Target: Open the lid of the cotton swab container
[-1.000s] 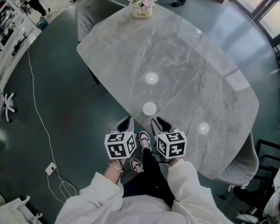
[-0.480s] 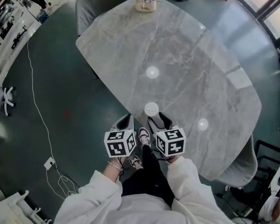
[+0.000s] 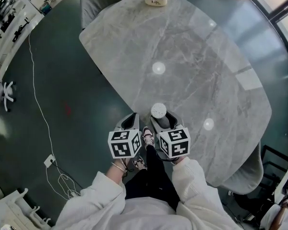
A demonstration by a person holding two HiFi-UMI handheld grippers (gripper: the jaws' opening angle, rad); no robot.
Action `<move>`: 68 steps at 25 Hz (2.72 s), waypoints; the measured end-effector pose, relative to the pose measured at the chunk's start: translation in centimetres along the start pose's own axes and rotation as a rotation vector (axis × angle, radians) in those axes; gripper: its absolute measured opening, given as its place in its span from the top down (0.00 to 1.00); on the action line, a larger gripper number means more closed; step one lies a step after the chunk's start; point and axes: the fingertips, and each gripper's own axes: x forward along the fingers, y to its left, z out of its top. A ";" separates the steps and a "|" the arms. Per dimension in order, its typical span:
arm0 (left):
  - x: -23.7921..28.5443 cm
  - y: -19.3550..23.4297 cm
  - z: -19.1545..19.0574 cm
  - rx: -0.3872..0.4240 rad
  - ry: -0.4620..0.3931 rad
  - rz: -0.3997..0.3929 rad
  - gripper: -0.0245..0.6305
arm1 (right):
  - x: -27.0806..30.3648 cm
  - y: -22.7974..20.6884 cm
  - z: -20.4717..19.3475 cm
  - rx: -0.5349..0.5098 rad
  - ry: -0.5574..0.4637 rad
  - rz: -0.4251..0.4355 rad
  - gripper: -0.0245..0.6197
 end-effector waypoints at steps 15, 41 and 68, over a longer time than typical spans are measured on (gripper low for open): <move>0.3 1.0 -0.4 -0.018 0.014 0.013 0.95 | 1.0 0.3 0.7 -0.053 -0.014 -0.013 0.52; -0.3 2.7 -0.7 -0.041 0.016 0.048 0.95 | 2.1 -0.2 1.4 -0.169 0.000 -0.053 0.49; -5.9 -1.0 1.5 0.040 -0.093 -0.013 0.95 | -5.1 2.1 3.1 -0.121 -0.091 0.003 0.50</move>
